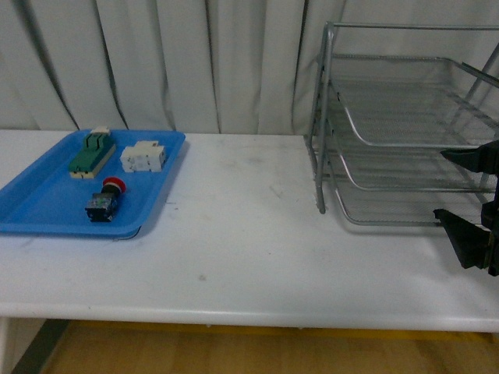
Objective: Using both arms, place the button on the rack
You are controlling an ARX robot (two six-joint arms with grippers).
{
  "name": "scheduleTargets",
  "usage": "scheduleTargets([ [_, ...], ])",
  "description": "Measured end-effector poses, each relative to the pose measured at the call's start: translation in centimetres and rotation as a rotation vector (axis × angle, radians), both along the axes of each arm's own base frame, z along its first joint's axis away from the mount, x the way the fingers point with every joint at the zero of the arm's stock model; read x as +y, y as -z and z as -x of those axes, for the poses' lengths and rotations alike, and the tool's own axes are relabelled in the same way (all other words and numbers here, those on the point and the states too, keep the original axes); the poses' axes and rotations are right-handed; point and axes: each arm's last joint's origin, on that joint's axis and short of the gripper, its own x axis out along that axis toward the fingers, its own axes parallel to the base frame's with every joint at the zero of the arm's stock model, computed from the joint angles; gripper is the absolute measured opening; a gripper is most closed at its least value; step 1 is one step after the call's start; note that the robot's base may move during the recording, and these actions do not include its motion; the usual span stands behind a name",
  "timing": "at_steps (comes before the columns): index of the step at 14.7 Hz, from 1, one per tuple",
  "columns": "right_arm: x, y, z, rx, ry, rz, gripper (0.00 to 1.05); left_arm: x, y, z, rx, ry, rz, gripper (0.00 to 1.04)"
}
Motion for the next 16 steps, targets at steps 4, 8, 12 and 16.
scheduleTargets([
  [4, 0.1, 0.1, -0.3, -0.005, 0.0, 0.004, 0.93, 0.0, 0.0, 0.0, 0.0, 0.0, 0.0, 0.98],
  [8, 0.1, 0.4, -0.5, -0.003, 0.0, 0.011, 0.9, 0.0, 0.0, 0.0, 0.0, 0.0, 0.0, 0.98],
  [12, 0.0, 0.7, -0.8, 0.008, 0.001, 0.022, 0.75, 0.0, 0.0, 0.0, 0.0, 0.0, 0.0, 0.98],
  [16, -0.3, 0.9, -1.2, 0.016, 0.012, 0.033, 0.55, 0.0, 0.0, 0.0, 0.0, 0.0, 0.0, 0.98],
])
